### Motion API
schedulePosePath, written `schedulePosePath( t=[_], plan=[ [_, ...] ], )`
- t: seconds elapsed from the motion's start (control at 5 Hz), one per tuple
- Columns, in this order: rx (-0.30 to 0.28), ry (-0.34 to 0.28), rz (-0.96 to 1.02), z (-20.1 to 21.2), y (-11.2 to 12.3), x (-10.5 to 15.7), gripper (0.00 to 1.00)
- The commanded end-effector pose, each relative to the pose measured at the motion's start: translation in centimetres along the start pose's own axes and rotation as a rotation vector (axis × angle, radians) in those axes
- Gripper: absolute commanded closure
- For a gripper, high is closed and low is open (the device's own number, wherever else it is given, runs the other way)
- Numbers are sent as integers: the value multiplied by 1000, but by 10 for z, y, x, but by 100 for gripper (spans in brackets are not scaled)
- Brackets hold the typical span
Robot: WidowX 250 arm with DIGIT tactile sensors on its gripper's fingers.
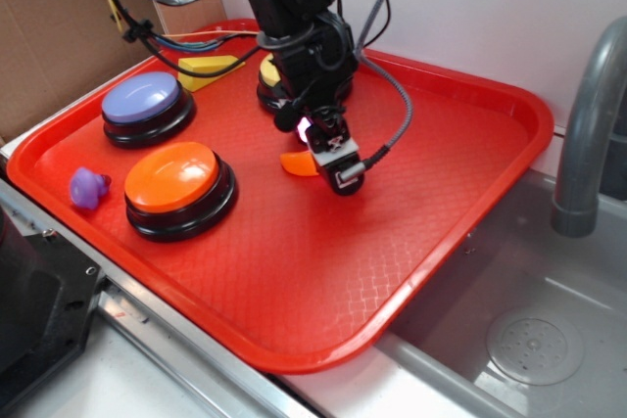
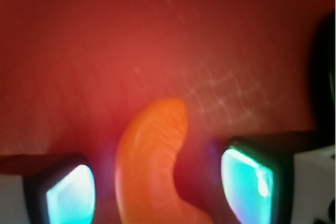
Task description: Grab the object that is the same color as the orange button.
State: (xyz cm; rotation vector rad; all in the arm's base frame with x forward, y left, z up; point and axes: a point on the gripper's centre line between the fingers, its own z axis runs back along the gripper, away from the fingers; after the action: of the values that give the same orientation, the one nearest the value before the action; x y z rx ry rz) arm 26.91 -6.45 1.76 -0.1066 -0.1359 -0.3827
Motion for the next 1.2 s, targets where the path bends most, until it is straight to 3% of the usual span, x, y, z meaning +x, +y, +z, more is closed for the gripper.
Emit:
schedulePosePath(
  t=[0.0, 0.4, 1.0],
  plan=[
    [22, 16, 1, -1, -7, 0, 100],
    [30, 52, 17, 0, -10, -4, 100],
    [70, 95, 131, 88, -1, -8, 100]
  ],
)
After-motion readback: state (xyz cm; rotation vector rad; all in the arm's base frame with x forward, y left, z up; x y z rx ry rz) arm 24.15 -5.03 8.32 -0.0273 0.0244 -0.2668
